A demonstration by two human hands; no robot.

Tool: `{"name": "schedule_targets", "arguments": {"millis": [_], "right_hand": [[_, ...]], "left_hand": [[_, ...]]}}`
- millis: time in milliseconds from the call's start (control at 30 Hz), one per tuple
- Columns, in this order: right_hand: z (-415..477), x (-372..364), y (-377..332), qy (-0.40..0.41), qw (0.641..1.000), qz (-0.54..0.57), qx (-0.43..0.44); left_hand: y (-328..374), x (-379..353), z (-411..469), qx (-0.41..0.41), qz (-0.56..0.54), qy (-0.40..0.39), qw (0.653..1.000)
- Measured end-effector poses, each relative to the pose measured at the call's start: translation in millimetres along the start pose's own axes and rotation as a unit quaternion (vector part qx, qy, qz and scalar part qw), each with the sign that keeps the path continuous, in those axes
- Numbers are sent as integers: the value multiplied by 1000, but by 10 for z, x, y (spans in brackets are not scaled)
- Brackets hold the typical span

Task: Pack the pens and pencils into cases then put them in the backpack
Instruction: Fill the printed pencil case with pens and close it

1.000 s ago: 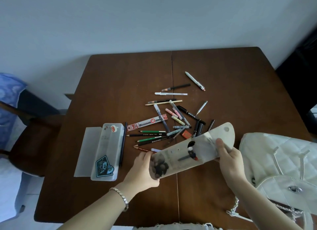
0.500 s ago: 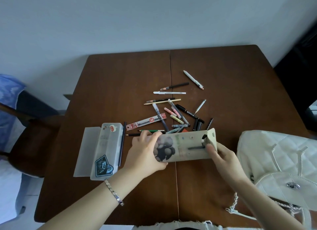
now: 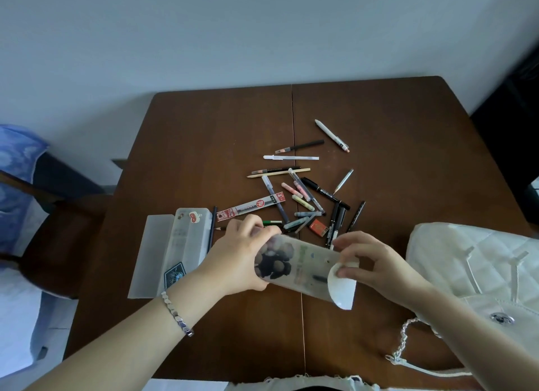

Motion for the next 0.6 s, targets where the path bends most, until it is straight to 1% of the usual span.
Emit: {"name": "schedule_targets", "arguments": {"millis": [33,133,200,267,400,500,600], "right_hand": [[-20,0,-25,28,1000,1,8],[-118,68,-103,145,989,12,30],[-164,53,-100,176,984,14,34],[-195,20,-56,187,982,19,27],[-222,0,-21,200,979,0,33],[-241,-35,-3,188,981,-17,44],[-302,-91,-19,180,979,-54,82]], "left_hand": [[30,-12,-5,0,-3,-2,1000],[71,-17,-15,18,-6,8,1000],[119,-3,-32,4,17,34,999],[197,40,-60,-55,60,94,992],[281,86,-127,-118,81,176,974],[370,116,-193,-166,111,226,954],[424,123,-249,-204,140,251,936]]}}
Point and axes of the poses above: each hand's wrist, its own z-axis towards the middle knuckle, its own x-axis out of the back of the hand, y = z × x, the point moved 7 cm from there along z, towards the middle knuckle, and after that the axes turned 10 degrees about -z, right-handed, at the moved point
